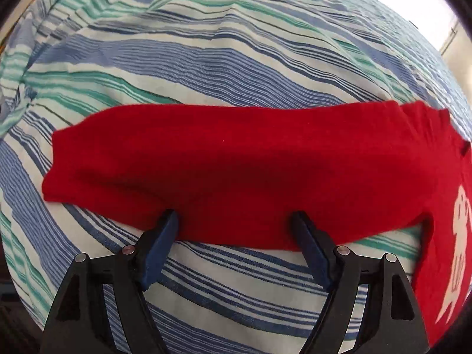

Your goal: Fold small clothes

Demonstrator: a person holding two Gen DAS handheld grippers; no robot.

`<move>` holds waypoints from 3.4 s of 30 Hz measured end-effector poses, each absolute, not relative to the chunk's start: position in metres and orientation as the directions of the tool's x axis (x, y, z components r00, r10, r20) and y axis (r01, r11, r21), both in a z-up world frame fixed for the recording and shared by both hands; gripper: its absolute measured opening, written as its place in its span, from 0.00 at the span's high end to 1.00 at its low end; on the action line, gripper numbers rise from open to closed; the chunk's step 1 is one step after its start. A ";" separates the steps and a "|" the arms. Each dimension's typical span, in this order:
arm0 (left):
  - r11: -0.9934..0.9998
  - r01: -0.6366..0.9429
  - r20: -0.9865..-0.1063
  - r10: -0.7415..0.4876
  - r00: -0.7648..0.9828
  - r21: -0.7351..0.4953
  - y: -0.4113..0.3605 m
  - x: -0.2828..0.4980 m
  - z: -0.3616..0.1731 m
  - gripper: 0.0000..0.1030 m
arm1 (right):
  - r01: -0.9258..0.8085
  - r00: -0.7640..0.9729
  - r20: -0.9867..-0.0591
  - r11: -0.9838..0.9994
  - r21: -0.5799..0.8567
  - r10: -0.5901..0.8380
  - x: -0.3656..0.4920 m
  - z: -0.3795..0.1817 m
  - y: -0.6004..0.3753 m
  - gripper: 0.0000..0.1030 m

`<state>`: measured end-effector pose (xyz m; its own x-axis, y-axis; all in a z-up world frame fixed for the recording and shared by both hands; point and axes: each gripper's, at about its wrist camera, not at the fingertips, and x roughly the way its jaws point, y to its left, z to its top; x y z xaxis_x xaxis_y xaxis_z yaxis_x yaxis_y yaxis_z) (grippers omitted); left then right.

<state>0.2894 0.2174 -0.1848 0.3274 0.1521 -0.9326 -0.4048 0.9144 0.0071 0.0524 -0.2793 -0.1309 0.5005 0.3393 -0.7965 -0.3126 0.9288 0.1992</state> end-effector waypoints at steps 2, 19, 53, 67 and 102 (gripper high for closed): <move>0.927 -0.372 -0.930 0.171 0.326 0.040 0.212 0.280 -0.176 0.17 | -0.310 0.495 -0.799 0.929 0.204 0.341 0.054 -0.133 -0.281 0.36; 0.946 -0.260 -0.819 0.302 0.488 0.194 0.154 0.225 -0.096 0.18 | -0.314 0.500 -0.786 0.922 0.226 0.363 0.054 -0.132 -0.281 0.36; 0.865 -0.500 -0.831 0.255 0.494 -0.032 0.161 0.148 -0.154 0.13 | 0.473 0.804 -0.577 0.434 0.767 0.144 0.135 -0.170 -0.615 0.46; 0.873 -0.488 -0.842 0.279 0.461 0.022 0.154 0.158 -0.168 0.12 | 0.418 0.800 -0.585 0.574 0.704 0.134 0.201 -0.102 -0.603 0.95; 0.886 -0.465 -0.846 0.243 0.474 -0.006 0.160 0.161 -0.173 0.09 | -0.045 0.408 -0.613 0.686 0.727 0.677 0.331 -0.153 -0.284 0.36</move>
<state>0.1609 0.1597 -0.1733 0.4738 0.2431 -0.8464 -0.4645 0.8855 -0.0057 0.3312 -0.2840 -0.1532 0.4079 0.6765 -0.6132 -0.0446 0.6855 0.7267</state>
